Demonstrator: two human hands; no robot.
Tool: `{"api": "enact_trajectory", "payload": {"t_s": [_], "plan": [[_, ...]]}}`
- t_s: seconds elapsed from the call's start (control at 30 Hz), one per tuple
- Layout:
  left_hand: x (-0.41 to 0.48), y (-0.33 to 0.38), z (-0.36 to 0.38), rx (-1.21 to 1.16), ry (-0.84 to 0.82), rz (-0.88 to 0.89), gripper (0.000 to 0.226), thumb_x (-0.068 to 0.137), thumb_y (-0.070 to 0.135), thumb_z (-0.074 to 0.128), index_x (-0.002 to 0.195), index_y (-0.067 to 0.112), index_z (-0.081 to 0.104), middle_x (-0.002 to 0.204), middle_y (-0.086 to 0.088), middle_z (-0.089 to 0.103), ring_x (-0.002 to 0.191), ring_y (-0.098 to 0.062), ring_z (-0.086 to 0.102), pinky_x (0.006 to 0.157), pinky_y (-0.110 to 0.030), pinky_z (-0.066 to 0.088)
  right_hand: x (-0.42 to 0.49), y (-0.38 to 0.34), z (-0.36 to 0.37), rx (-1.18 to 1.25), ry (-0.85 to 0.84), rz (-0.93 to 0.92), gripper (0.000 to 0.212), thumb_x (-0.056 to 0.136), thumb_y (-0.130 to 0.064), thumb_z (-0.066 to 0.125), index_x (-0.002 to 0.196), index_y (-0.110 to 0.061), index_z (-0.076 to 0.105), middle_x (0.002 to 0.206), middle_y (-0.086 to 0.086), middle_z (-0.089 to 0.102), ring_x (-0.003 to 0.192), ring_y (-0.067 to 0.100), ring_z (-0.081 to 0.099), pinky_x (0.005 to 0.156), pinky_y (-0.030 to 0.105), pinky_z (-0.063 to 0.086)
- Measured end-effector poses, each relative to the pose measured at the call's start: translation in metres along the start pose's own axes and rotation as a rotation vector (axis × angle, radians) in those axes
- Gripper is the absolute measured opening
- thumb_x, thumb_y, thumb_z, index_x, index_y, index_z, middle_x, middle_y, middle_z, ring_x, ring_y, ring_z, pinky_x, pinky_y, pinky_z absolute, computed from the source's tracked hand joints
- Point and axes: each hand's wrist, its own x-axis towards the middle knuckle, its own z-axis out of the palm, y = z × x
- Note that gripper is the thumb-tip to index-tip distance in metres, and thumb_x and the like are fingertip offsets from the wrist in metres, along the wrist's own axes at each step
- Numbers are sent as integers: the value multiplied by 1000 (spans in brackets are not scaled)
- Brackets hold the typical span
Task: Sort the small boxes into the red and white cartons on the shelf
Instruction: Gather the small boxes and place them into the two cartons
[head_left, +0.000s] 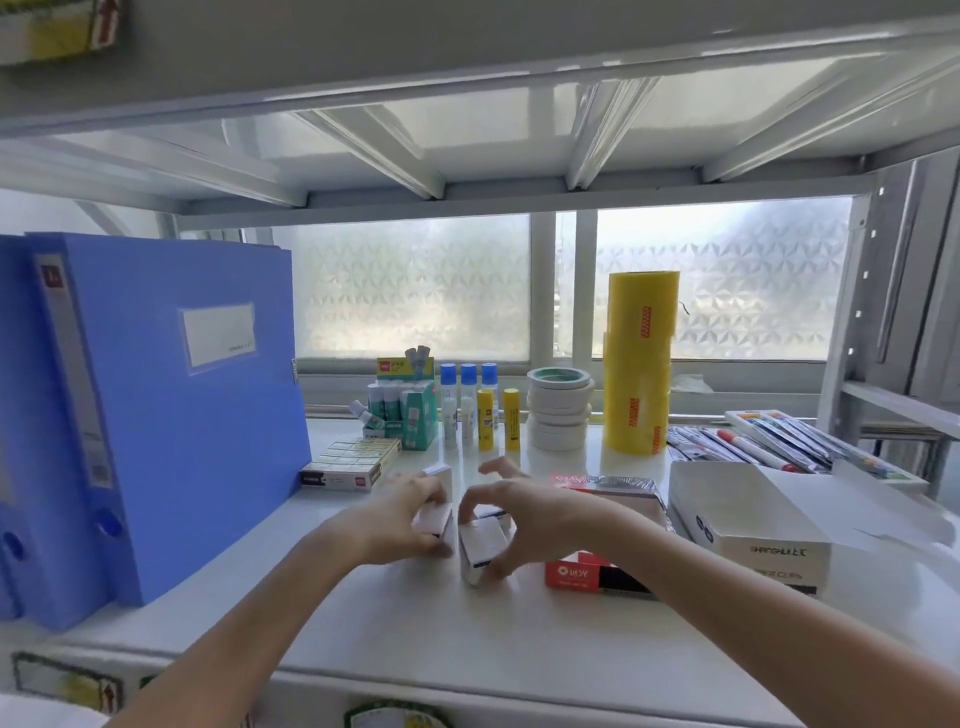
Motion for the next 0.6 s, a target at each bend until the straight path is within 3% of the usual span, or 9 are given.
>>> {"api": "enact_trajectory", "payload": {"t_s": [0.1, 0.2, 0.3, 0.37, 0.47, 0.6], "plan": [[-10, 21, -27, -120, 198, 8, 56, 71, 49, 76, 112, 16, 59, 106, 0, 59, 99, -17, 55, 80, -28, 47, -28, 9, -33, 119, 153, -57, 54, 72, -27, 81, 118, -23, 53, 136, 4, 43, 117, 22, 51, 98, 37, 50], [2, 76, -37, -219, 294, 188, 61, 67, 47, 80, 113, 14, 59, 106, -2, 60, 95, -17, 57, 79, -26, 52, -70, 49, -83, 163, 287, 18, 51, 69, -18, 83, 112, -20, 56, 108, 4, 61, 96, 21, 64, 83, 35, 58], [33, 152, -14, -301, 257, 378, 61, 68, 41, 82, 116, 10, 60, 108, -6, 61, 95, -20, 58, 79, -28, 52, -109, 101, -114, -48, 241, 280, 52, 64, -20, 86, 107, -26, 57, 100, 2, 61, 92, 24, 62, 81, 39, 55], [57, 196, 10, -321, 225, 405, 61, 69, 38, 83, 118, 9, 60, 111, -10, 59, 98, -24, 56, 84, -35, 50, -127, 131, -115, -133, 160, 415, 52, 64, -19, 85, 106, -28, 57, 94, -3, 59, 89, 21, 59, 80, 35, 52], [81, 236, 40, -329, 120, 349, 59, 67, 37, 83, 114, 9, 64, 109, -13, 62, 100, -29, 59, 88, -43, 51, -140, 167, -101, -66, 155, 424, 53, 57, -28, 86, 95, -44, 54, 100, -6, 62, 98, 16, 59, 91, 37, 50], [86, 236, 50, -331, -120, 283, 61, 70, 41, 72, 120, 9, 63, 121, -16, 64, 113, -30, 58, 97, -40, 49, -138, 188, -84, 23, 117, 405, 64, 65, -16, 83, 119, -31, 52, 122, -4, 60, 117, 16, 53, 102, 31, 41]]}}
